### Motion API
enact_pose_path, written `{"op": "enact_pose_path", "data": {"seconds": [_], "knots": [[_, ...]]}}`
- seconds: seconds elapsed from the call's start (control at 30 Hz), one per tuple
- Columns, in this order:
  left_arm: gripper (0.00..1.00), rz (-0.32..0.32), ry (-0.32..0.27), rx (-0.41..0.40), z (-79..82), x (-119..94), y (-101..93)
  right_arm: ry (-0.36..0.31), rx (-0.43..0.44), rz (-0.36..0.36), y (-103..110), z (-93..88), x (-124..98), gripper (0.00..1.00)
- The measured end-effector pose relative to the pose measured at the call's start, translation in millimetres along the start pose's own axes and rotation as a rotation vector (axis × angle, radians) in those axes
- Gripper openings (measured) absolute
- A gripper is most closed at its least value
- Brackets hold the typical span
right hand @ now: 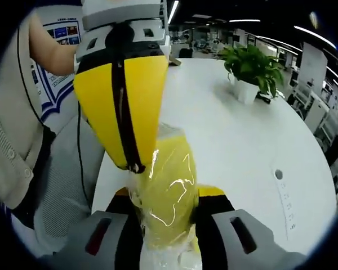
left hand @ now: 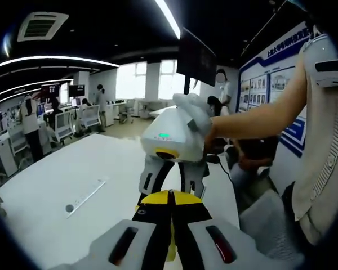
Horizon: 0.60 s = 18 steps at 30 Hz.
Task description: Compare the silicone blocks by pressing each to a similar depth, holding the contact briefly, and releasing to observe deformation and rebound differences across the visible hardness samples.
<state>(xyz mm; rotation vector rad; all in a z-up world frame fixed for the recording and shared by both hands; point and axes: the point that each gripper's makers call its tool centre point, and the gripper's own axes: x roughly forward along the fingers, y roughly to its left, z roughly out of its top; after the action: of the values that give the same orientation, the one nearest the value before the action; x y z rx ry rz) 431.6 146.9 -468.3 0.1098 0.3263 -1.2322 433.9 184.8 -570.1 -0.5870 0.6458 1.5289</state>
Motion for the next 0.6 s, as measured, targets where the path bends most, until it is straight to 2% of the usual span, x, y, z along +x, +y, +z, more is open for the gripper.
{"op": "enact_pose_path", "data": {"seconds": [0.27,0.47,0.6], "knots": [[0.00,-0.006,-0.013,0.009,3.9,-1.6,-3.1,0.021,0.051,0.028,9.1,0.6,-4.2,0.16],[0.00,-0.017,-0.005,0.019,3.3,0.6,-6.3,0.027,0.023,0.042,13.2,-0.8,-4.3,0.09],[0.00,-0.022,-0.005,0.020,2.9,0.9,-7.2,0.032,0.042,0.060,16.8,-1.3,-4.2,0.06]]}}
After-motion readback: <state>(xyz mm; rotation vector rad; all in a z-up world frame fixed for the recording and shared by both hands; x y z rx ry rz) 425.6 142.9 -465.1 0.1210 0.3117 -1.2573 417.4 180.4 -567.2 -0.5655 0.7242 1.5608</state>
